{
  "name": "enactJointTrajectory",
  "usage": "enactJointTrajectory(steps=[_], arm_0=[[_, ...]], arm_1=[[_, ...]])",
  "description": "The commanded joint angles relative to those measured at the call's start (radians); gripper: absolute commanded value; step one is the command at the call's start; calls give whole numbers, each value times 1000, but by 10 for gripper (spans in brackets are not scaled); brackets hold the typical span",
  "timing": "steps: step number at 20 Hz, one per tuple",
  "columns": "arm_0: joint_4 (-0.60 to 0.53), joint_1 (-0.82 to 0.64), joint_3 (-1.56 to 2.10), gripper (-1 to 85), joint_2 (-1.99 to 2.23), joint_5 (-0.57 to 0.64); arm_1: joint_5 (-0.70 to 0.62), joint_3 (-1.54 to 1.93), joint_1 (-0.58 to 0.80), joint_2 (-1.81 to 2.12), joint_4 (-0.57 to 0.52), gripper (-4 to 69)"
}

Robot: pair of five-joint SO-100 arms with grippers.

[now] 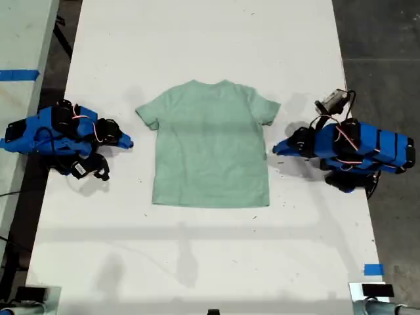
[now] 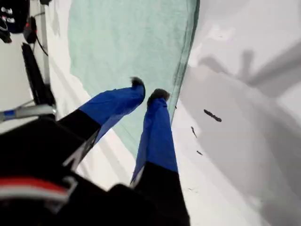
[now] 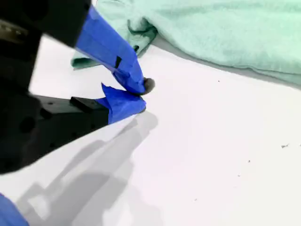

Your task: Fold tshirt

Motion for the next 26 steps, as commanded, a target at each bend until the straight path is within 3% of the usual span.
enactJointTrajectory(steps=[1, 2, 7, 10, 14, 17, 21, 26], arm_0=[[-89, 58, -12, 6, 0, -8], [-89, 35, -12, 1, 0, -12], [-94, -75, -78, 1, -17, -2], [-115, -129, -207, 1, -187, 40], [-121, -224, -494, 1, -529, 178], [-57, -316, -742, 1, -762, 290], [17, -460, -951, 0, -1011, 408], [57, -563, -1111, 0, -1218, 460]], arm_1=[[137, -26, -14, 9, 9, -1], [46, -48, 3, 9, 25, -1], [8, -201, 43, -20, 51, -1], [-137, -426, 135, -347, 21, -1], [-410, -796, 330, -762, 66, -1], [-591, -1078, 476, -1037, 156, -1], [-749, -1339, 609, -1293, 227, -1], [-923, -1528, 673, -1486, 281, 0]])
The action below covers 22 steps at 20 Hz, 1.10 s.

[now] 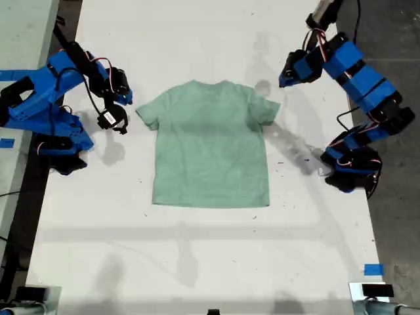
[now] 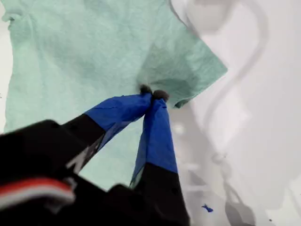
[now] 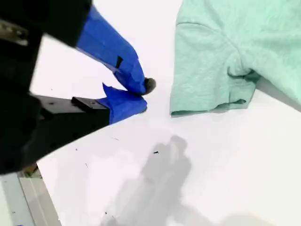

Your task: Fold tshirt

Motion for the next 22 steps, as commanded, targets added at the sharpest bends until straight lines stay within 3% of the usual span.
enactJointTrajectory(steps=[1, 3, 5, 11, 17, 18, 20, 22], arm_0=[[29, -48, -114, 0, -67, 31], [37, -54, -129, 0, -100, 37], [35, -51, -129, 28, -120, 37], [29, -43, -129, 70, -144, 37], [29, -40, -127, 73, -163, 40], [29, -40, -127, 74, -164, 41], [29, -43, -127, 74, -167, 41], [29, -44, -129, 74, -169, 41]], arm_1=[[-100, -118, 31, -38, 14, 4], [-164, -101, 49, -60, -11, 151], [-233, -8, 72, -61, -91, 243], [-376, 299, 130, -161, -408, 274], [-431, 341, 147, -393, -554, 247], [-434, 324, 143, -426, -552, 188], [-433, 287, 141, -459, -531, 1], [-437, 279, 141, -459, -526, 1]])
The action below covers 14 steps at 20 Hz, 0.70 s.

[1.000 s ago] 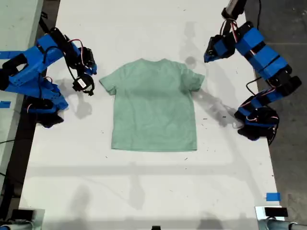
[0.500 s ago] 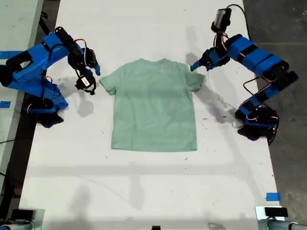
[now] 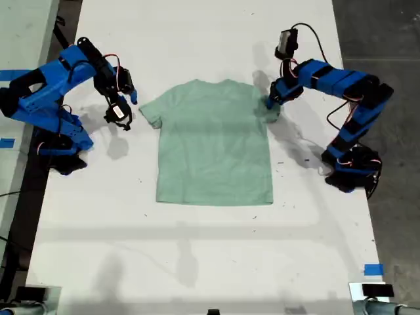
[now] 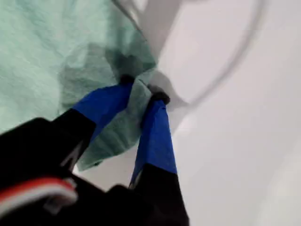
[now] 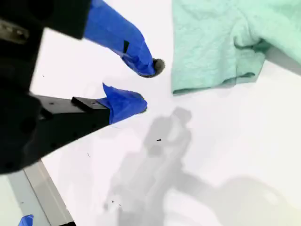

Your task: Fold tshirt

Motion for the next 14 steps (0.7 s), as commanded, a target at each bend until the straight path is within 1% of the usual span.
enactJointTrajectory(steps=[1, 5, 7, 10, 12, 14], arm_0=[[0, -5, -57, 74, 5, 12], [5, -5, -55, 74, 2, 14], [5, -2, -55, 74, 2, 12], [5, 0, -54, 73, 0, 11], [5, 3, -49, 73, -3, 8], [0, 8, -48, 73, -5, 6]], arm_1=[[-14, -23, 8, -2, 18, -6], [5, -48, -8, 32, 67, -7], [25, -72, -18, 80, 123, -8], [107, -160, -49, 187, 267, -8], [195, -282, -92, 250, 402, -8], [275, -423, -146, 245, 505, -8]])
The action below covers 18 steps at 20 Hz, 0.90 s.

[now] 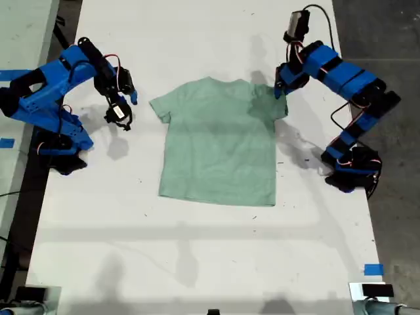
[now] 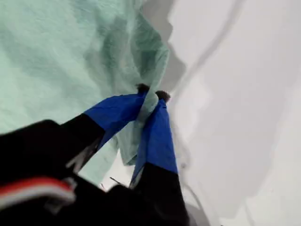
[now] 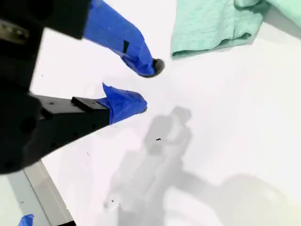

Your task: Fold tshirt

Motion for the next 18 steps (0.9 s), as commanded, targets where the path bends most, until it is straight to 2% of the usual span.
enactJointTrajectory(steps=[1, 4, 6, 10, 15, 16, 17, 18], arm_0=[[-3, 9, -48, 73, 3, 5], [-8, 17, -48, 72, 2, 2], [-9, 21, -48, 72, 0, -2], [-11, 29, -48, 72, 0, -8], [-14, 37, -48, 72, -5, -12], [-14, 37, -48, 73, -5, -12], [-14, 38, -48, 77, -6, -12], [-14, 40, -48, 81, -6, -12]], arm_1=[[103, -225, -84, 52, 110, -8], [201, -397, -199, -40, 133, -8], [278, -466, -265, -130, 101, -8], [393, -537, -368, -333, -54, -8], [457, -678, -449, -609, -241, -9], [454, -693, -454, -652, -261, 102], [453, -712, -454, -684, -255, 296], [442, -724, -451, -693, -232, 361]])
